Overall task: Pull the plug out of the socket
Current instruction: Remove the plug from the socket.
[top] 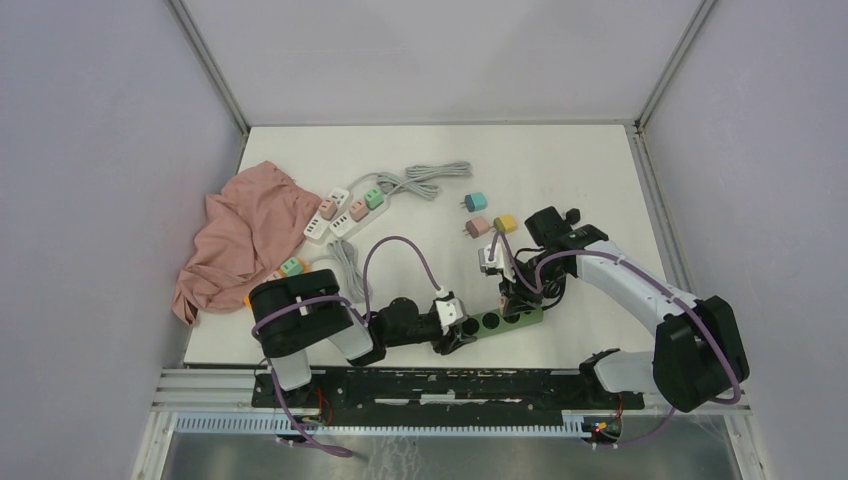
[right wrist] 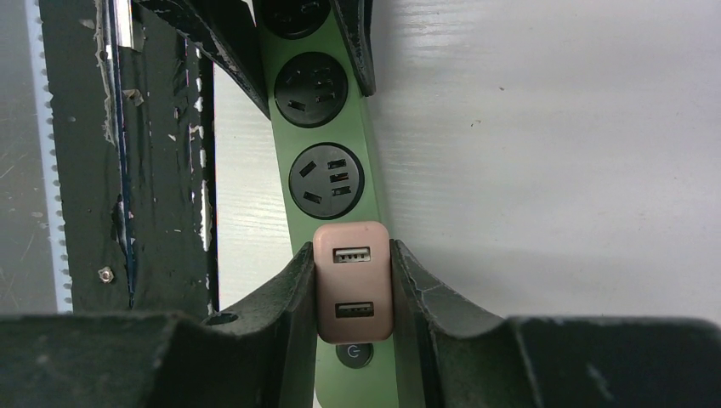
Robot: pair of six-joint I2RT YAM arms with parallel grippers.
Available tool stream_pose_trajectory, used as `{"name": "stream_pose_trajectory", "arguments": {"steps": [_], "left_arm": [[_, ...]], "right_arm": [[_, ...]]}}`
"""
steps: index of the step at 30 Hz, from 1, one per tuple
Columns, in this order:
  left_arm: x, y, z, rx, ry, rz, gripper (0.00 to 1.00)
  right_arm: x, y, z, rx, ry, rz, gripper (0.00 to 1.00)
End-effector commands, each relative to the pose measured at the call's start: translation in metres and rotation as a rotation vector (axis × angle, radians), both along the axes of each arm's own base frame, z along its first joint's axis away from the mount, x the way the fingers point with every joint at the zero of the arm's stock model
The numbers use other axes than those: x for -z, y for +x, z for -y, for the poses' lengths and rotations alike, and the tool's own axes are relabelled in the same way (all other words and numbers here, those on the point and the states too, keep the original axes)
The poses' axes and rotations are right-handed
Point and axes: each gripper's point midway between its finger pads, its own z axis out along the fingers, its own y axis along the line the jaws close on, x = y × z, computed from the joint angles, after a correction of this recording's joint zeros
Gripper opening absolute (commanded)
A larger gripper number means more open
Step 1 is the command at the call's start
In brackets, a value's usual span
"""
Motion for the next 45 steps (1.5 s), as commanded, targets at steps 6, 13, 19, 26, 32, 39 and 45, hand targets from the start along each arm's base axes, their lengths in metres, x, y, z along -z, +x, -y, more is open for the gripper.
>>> {"name": "stream_pose_trajectory", "arguments": {"steps": [6,13,19,26,32,39,45], "left_arm": [[0.028,0.0,-0.01,-0.035,0.102,-0.052,0.03],[0.028,0.0,-0.012,-0.041,0.101,-0.05,0.03],[0.028,0.0,-0.012,-0.04,0.099,-0.051,0.03],[0.028,0.0,-0.012,-0.04,0.098,-0.051,0.03],[0.028,0.0,-0.009,-0.031,0.097,-0.054,0.03],[0.032,-0.002,-0.009,-0.026,0.102,-0.07,0.03],[0.031,-0.001,-0.01,-0.031,0.101,-0.069,0.03]], "right_arm": [[-0.044,0.02,-0.032,0.031,0.2,0.011,0.0],[-0.047,0.02,-0.03,0.035,0.209,-0.008,0.0],[-0.045,0.027,-0.026,0.065,0.189,0.007,0.0],[-0.039,0.03,-0.021,0.08,0.166,0.032,0.0],[-0.03,-0.006,-0.028,-0.149,0.188,0.075,0.0],[-0.037,-0.007,-0.039,-0.174,0.232,0.127,0.0],[-0.047,0.016,-0.028,-0.036,0.225,0.088,0.0]]}}
